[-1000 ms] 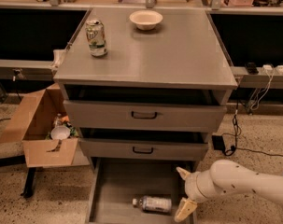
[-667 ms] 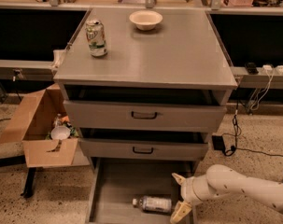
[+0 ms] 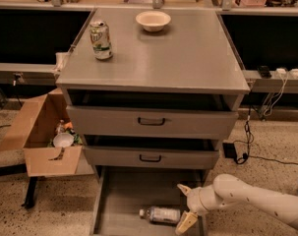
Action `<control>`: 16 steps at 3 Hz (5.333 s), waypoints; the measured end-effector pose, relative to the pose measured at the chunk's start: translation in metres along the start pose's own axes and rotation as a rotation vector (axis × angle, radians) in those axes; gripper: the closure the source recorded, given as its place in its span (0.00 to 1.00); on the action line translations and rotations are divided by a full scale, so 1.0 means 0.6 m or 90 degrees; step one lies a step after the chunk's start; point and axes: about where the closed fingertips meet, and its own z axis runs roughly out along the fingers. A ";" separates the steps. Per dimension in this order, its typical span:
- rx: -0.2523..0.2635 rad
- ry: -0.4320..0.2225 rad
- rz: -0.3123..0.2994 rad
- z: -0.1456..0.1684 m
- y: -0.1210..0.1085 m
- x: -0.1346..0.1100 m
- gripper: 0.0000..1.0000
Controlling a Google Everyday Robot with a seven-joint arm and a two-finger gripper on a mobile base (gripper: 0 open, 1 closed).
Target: Pick blue plastic bottle from bottom drawer and place on counter
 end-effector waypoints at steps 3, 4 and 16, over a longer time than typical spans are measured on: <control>-0.028 0.066 -0.005 0.205 -0.063 0.140 0.00; -0.027 0.084 0.003 0.255 -0.085 0.180 0.00; 0.103 -0.143 -0.248 -0.261 0.061 -0.224 1.00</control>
Offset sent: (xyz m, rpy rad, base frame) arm 0.0359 0.0135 -0.1544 -0.1107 0.0177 0.0469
